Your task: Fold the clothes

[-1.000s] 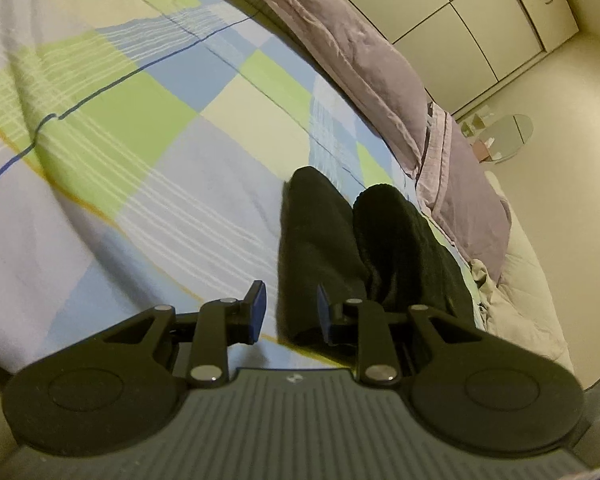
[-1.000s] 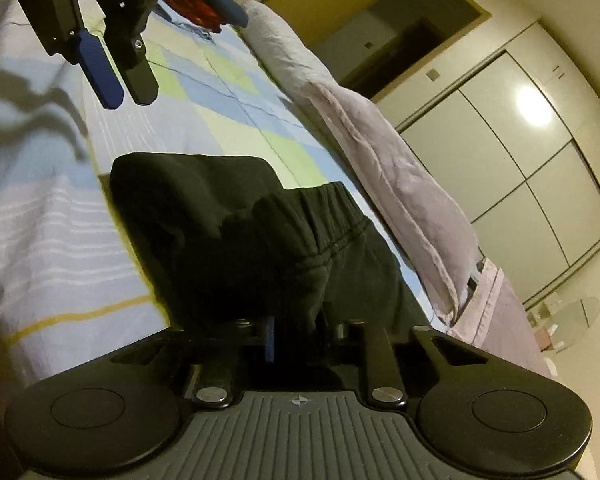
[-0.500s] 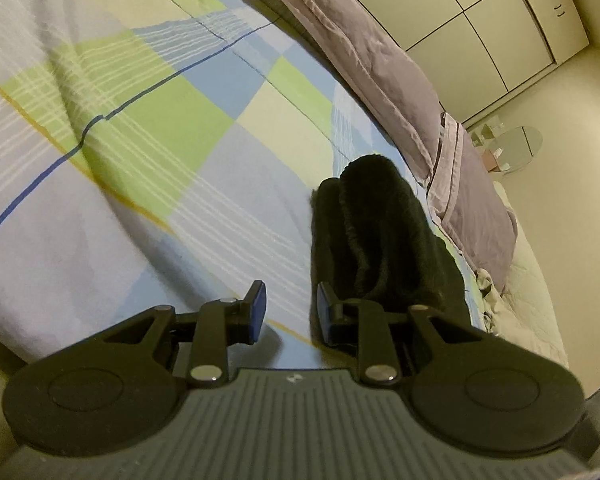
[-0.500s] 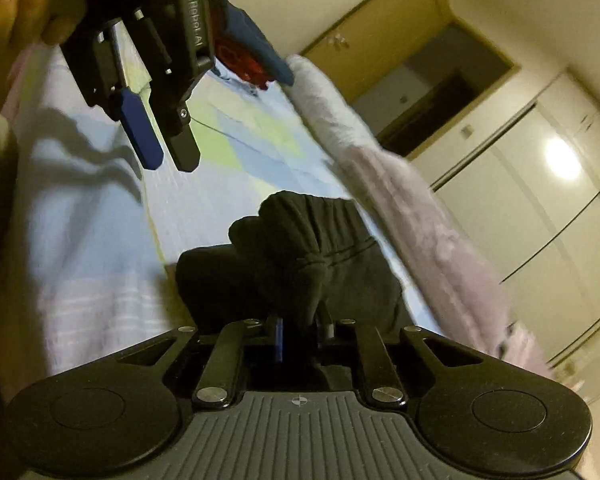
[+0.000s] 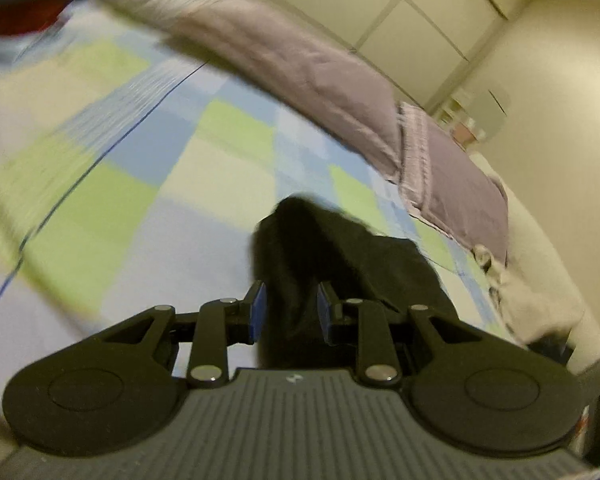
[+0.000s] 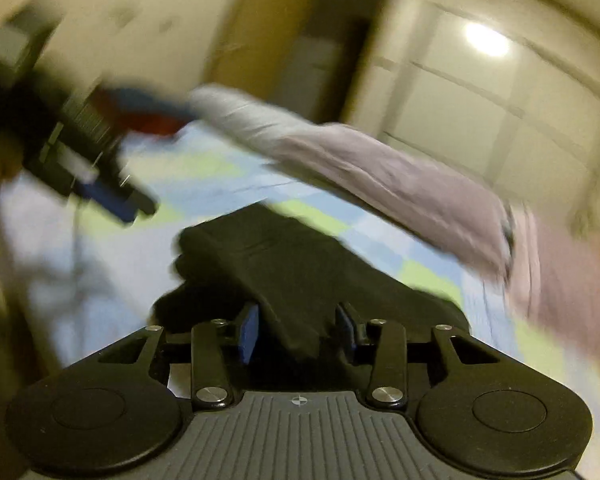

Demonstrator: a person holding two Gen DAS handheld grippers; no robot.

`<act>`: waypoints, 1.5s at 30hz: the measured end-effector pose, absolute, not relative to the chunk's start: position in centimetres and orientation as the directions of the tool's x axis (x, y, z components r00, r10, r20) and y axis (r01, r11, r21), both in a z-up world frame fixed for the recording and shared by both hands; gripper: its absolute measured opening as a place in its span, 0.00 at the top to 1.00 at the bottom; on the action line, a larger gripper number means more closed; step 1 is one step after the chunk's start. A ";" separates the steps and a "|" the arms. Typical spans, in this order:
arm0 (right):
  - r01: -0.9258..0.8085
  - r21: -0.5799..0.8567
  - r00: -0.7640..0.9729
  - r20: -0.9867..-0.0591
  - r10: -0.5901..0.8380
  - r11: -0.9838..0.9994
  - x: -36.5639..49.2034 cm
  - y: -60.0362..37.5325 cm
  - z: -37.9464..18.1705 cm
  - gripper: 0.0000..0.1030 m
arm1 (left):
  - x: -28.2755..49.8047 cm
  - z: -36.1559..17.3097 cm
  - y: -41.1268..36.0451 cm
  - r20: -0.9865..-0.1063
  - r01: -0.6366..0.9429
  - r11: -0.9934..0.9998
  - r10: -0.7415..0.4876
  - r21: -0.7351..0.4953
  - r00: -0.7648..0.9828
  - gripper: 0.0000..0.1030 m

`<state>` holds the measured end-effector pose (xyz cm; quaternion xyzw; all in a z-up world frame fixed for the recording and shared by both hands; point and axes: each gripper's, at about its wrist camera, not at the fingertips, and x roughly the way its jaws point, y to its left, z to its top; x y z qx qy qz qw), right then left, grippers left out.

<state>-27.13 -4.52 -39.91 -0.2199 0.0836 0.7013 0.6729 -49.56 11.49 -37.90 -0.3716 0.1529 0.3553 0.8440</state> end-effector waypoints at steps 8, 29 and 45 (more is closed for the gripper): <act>-0.968 0.250 -0.082 -0.333 0.939 0.004 -22.5 -7.6 -34.5 0.61 | -43.9 -35.6 8.1 -0.526 -0.738 0.611 0.545 -0.285 0.654 0.79; -0.968 0.079 0.157 -0.549 0.821 0.238 -18.8 -4.8 -39.4 0.61 | -41.4 -41.1 7.5 -0.651 -0.749 0.647 0.508 -0.143 0.564 0.69; -0.976 -0.050 0.210 -0.493 0.844 0.214 -18.4 -10.0 -40.7 0.61 | -47.3 -42.8 9.7 -0.564 -0.635 0.297 0.296 -0.713 0.771 0.73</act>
